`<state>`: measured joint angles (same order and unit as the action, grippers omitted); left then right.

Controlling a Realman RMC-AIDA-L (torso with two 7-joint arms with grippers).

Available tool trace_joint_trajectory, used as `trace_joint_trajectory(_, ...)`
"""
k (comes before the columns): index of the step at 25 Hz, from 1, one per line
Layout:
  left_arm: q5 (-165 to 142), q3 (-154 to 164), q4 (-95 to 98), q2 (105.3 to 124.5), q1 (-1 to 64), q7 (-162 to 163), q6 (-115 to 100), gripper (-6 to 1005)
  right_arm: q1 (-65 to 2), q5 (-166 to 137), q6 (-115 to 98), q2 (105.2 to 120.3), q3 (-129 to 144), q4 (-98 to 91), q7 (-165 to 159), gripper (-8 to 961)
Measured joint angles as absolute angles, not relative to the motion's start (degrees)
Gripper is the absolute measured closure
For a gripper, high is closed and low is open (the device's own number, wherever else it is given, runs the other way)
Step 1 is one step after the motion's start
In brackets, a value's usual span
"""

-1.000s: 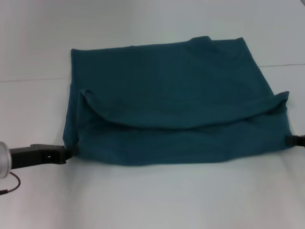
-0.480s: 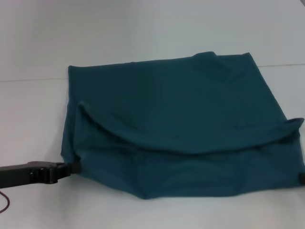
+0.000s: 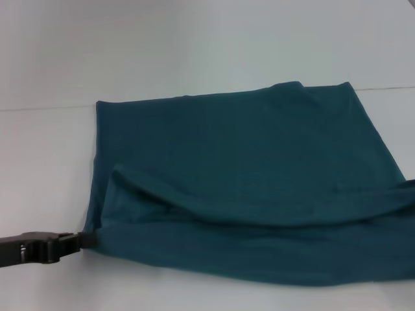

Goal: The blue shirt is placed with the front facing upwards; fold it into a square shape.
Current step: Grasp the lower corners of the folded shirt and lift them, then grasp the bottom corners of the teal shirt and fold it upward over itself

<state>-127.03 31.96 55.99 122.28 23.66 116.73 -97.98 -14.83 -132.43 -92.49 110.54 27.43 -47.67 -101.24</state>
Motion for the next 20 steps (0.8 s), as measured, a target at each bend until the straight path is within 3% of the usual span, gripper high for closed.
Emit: trace_joint_trajectory(20, -127.7, 27.2, 57.0, 121.91, 21.3, 112.5, -110.6, 1001, -12.0, -137.5, -101.9, 111.05, 23.7, -49.2, -94.1, 850)
